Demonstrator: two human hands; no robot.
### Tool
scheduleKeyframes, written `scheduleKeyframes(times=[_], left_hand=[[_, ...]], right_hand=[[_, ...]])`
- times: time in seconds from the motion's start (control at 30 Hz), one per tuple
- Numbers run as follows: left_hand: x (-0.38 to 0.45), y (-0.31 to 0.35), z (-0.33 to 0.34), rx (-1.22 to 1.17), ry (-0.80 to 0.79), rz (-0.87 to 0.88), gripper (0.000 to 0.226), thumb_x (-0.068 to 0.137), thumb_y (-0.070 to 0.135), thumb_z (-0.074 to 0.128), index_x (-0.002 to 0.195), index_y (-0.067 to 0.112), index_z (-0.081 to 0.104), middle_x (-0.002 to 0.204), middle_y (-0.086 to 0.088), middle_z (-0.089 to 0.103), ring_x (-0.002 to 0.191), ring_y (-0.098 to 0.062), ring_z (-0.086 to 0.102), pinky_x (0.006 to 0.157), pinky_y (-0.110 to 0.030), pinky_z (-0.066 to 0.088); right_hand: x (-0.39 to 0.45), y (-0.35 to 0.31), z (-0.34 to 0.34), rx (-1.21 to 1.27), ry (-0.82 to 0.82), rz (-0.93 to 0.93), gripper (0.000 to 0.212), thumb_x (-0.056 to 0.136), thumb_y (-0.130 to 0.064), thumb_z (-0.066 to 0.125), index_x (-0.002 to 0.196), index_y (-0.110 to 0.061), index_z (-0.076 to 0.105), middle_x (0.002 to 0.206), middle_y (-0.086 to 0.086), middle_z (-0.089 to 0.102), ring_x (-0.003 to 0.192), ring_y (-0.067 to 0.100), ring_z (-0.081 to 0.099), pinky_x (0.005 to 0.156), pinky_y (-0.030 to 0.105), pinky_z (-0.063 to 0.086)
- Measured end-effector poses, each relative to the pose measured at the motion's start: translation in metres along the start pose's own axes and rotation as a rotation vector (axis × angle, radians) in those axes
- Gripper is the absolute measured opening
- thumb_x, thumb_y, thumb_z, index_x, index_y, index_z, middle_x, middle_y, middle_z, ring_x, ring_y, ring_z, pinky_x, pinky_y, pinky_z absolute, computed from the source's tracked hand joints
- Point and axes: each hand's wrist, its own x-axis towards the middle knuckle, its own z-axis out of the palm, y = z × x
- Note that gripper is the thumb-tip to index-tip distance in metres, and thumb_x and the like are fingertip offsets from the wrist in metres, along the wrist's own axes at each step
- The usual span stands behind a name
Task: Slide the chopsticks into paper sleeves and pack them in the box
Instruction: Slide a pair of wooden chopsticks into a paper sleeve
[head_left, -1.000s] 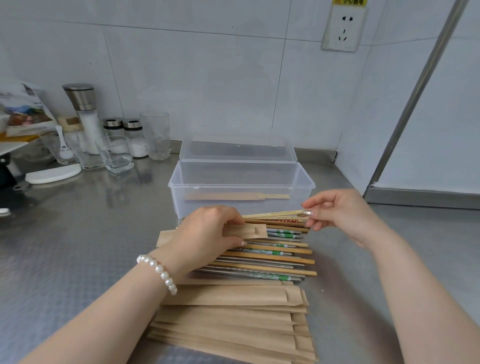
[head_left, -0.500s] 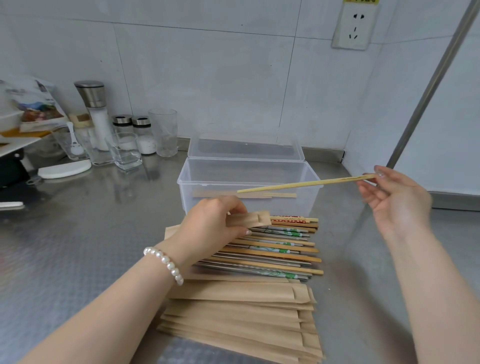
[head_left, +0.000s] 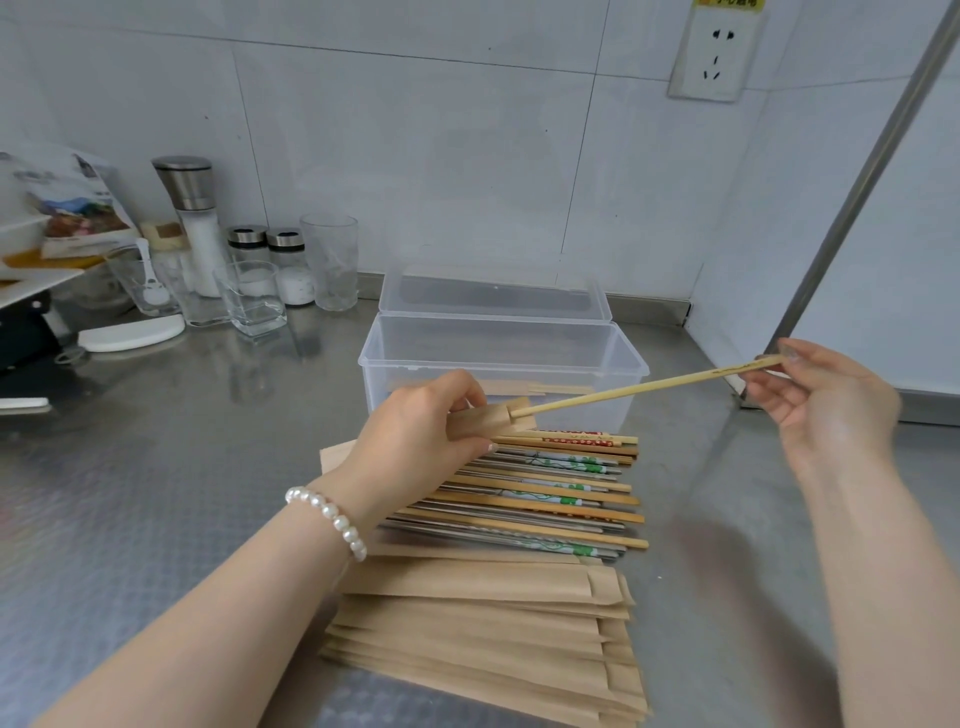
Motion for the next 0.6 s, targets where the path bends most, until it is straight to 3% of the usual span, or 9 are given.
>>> scheduleKeyframes(times=[0.23, 0.6], left_hand=[[-0.001, 0.001, 0.001, -0.009, -0.027, 0.008, 0.029, 0.073, 0.028, 0.075, 0.095, 0.027, 0.055, 0.075, 0.013, 0.054, 0.064, -0.001, 0.048, 0.063, -0.027, 0.043], [-0.002, 0.001, 0.003, -0.029, -0.034, 0.027, 0.029, 0.070, 0.027, 0.077, 0.093, 0.025, 0.059, 0.078, 0.015, 0.053, 0.064, 0.001, 0.048, 0.059, -0.013, 0.035]], right_hand=[[-0.004, 0.003, 0.006, -0.069, -0.123, 0.049, 0.017, 0.089, 0.002, 0.049, 0.082, -0.008, 0.062, 0.054, -0.002, 0.067, 0.051, 0.013, 0.066, 0.050, 0.019, 0.052], [-0.021, 0.012, 0.025, -0.307, -0.460, 0.109, 0.017, 0.083, 0.007, 0.056, 0.081, -0.005, 0.066, 0.058, 0.004, 0.069, 0.051, 0.011, 0.064, 0.046, 0.017, 0.050]])
